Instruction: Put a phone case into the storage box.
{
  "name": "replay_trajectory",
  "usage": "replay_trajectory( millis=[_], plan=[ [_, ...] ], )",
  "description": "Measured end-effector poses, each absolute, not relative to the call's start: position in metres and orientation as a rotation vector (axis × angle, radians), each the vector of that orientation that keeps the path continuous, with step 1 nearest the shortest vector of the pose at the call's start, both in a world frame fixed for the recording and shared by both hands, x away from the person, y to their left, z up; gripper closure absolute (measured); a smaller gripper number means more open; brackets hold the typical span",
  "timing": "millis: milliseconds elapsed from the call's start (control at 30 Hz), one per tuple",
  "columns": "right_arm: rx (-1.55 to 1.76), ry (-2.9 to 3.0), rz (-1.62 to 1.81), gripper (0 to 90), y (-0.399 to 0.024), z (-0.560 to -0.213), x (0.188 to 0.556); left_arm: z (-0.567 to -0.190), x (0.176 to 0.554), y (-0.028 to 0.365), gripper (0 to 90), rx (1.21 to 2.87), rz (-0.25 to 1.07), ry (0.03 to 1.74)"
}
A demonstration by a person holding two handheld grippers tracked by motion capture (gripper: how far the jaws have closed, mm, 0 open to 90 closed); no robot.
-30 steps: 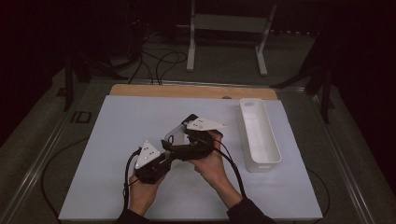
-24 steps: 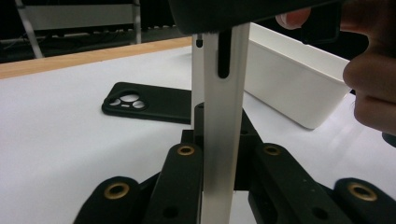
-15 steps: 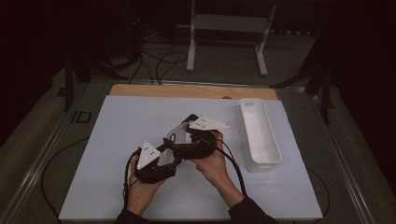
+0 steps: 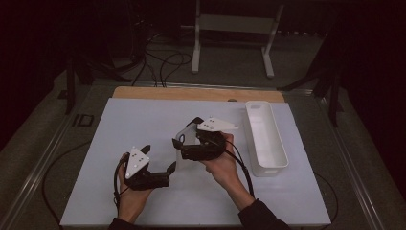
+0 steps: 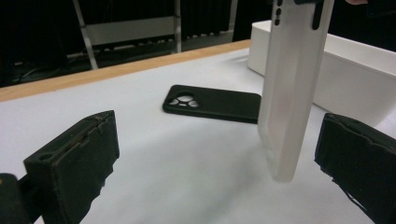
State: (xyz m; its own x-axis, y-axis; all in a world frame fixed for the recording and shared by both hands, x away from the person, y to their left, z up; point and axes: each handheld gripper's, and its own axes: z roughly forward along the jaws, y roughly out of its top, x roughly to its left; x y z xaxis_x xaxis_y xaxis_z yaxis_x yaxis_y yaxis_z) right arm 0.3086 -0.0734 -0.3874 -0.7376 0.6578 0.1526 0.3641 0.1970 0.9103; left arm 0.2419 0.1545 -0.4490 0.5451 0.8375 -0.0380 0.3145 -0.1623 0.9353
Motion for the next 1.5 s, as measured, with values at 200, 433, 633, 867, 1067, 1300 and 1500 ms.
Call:
replay_trajectory(
  millis=[200,433,633,867,1067,1300,1500],
  plan=[
    [0.98,2.195,1.532,16.5,-0.08,-0.386,0.313,-0.455,0.237,0.173,0.0,1.723,0.648,0.976],
    [0.998,2.177,1.533,16.5,-0.088,-0.381,0.317,-0.461,0.227,0.19,0.0,1.718,0.673,0.979],
    [1.004,2.164,1.51,16.5,-0.091,-0.38,0.321,-0.47,0.222,0.207,0.0,1.717,0.67,0.991],
    [1.014,2.149,1.491,16.5,-0.093,-0.378,0.326,-0.475,0.217,0.217,0.0,1.716,0.679,1.006],
    [1.044,2.118,1.48,16.4,-0.102,-0.373,0.335,-0.476,0.216,0.219,0.0,1.707,0.691,1.01],
    [1.06,2.089,1.464,16.4,-0.111,-0.364,0.345,-0.477,0.217,0.22,0.0,1.709,0.699,1.024],
    [1.073,2.064,1.435,16.4,-0.118,-0.357,0.355,-0.477,0.217,0.219,0.0,1.707,0.704,1.026]
  ],
)
